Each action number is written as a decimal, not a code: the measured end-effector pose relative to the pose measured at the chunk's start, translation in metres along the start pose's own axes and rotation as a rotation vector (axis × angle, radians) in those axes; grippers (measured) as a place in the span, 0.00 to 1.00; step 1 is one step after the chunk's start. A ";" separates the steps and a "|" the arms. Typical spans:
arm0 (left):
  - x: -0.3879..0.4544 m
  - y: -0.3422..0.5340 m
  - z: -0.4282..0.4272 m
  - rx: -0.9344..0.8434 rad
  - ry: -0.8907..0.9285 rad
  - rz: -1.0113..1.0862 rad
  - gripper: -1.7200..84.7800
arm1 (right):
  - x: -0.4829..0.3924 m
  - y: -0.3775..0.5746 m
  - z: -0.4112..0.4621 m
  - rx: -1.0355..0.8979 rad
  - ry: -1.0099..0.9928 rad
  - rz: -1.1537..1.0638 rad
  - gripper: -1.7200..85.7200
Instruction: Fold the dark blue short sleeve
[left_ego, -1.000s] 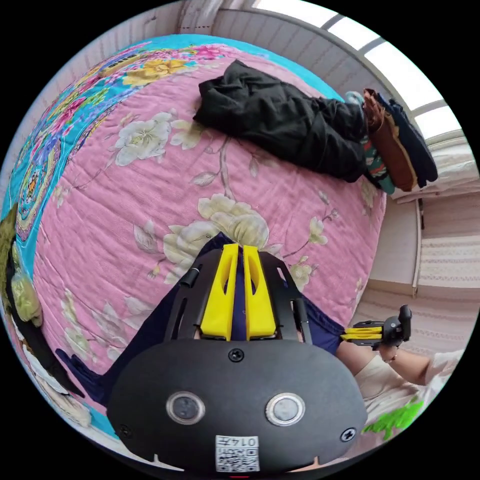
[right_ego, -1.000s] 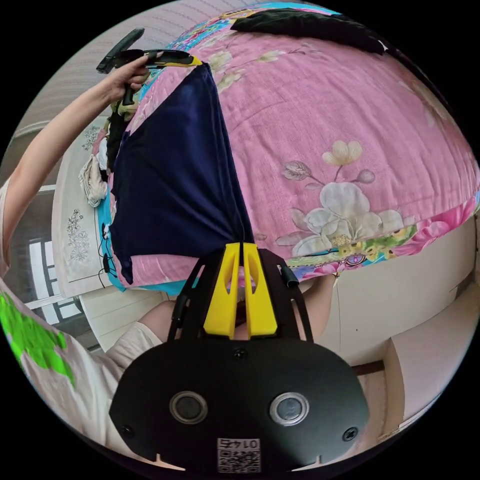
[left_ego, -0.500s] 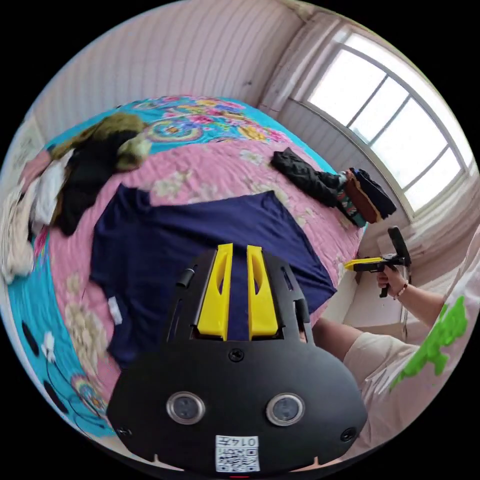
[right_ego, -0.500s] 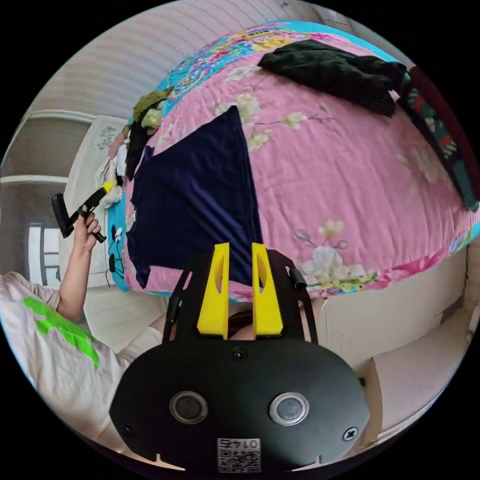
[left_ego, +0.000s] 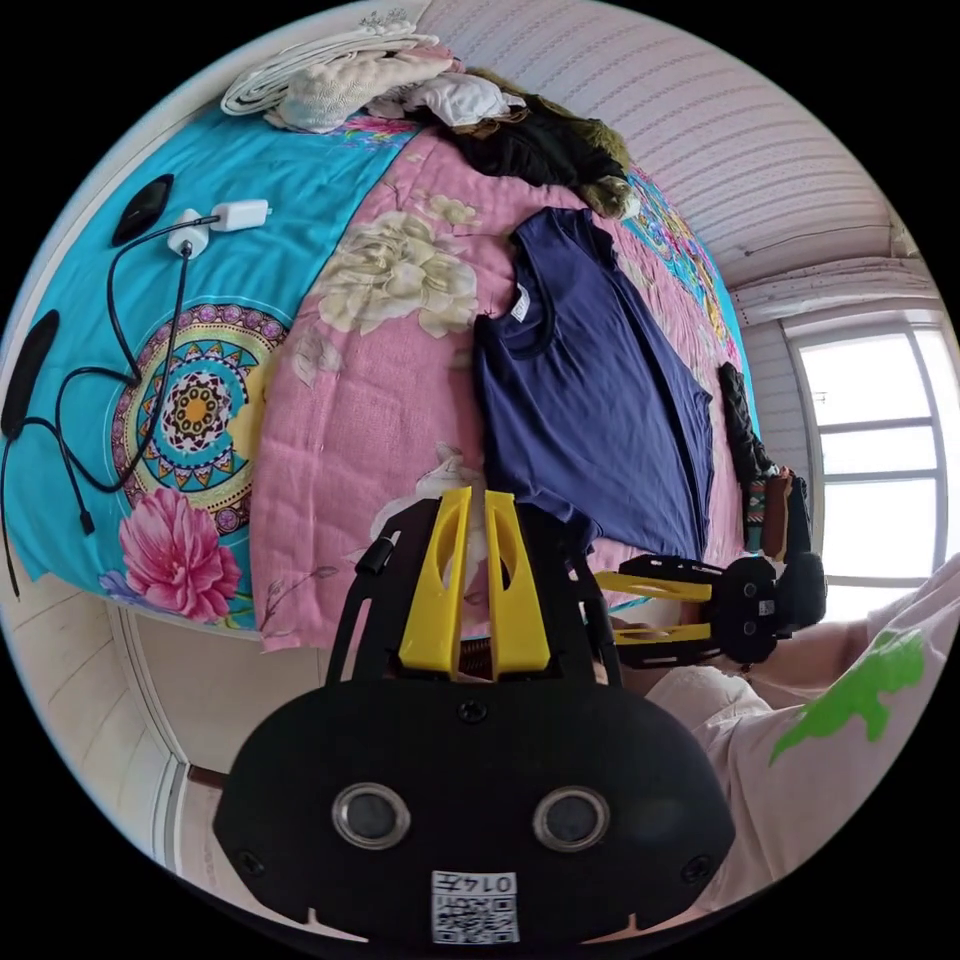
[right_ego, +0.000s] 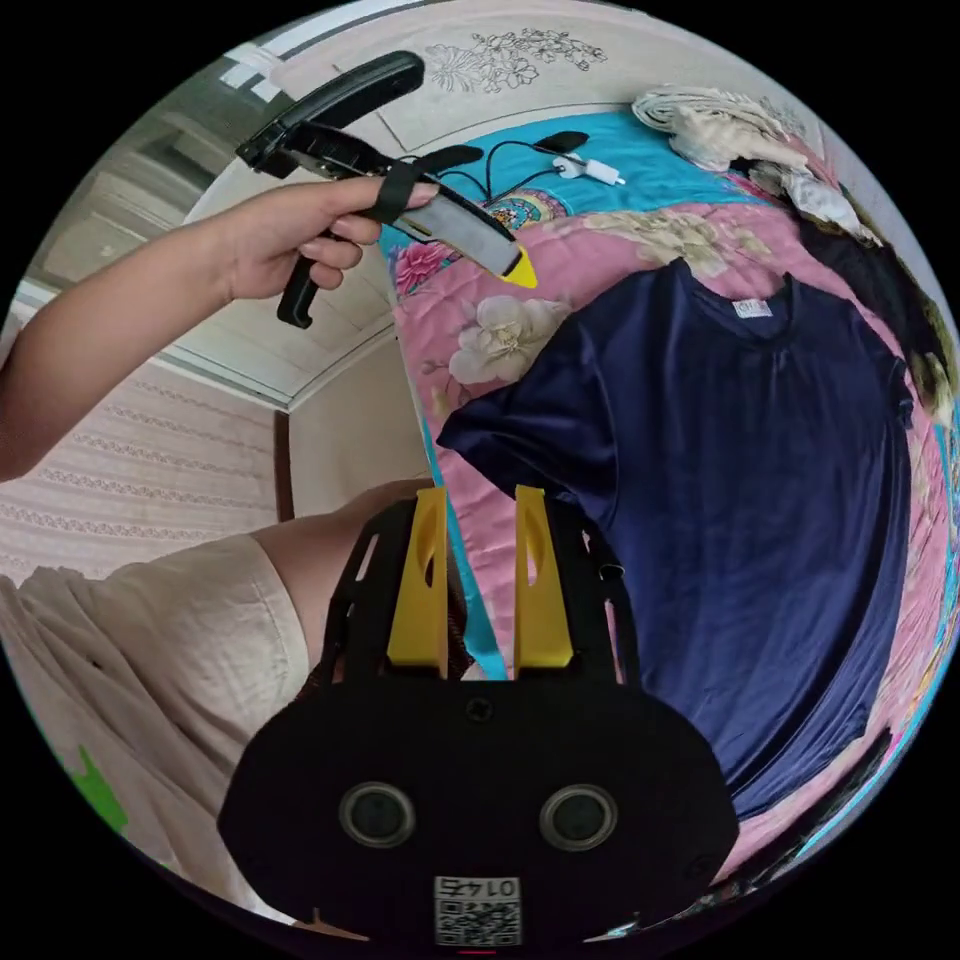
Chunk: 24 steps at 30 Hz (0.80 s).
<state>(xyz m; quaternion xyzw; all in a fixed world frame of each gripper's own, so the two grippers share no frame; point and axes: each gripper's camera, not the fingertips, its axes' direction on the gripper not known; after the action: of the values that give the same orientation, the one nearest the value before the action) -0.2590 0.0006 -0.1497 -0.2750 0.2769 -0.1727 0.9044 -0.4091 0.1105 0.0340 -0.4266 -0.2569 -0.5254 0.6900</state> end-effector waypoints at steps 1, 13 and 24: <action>-0.007 0.001 -0.003 -0.009 0.003 0.009 0.05 | -0.008 -0.006 0.003 -0.011 0.042 -0.027 0.14; -0.048 -0.016 -0.017 -0.094 -0.006 0.103 0.07 | -0.030 -0.063 0.016 -0.010 0.145 0.057 0.04; -0.096 -0.014 -0.035 -0.084 0.042 0.020 0.01 | -0.069 -0.053 -0.013 -0.017 0.020 0.025 0.04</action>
<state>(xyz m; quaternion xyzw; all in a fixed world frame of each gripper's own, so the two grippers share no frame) -0.3576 0.0203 -0.1265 -0.3063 0.3056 -0.1575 0.8877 -0.4823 0.1298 -0.0105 -0.4304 -0.2399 -0.5231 0.6954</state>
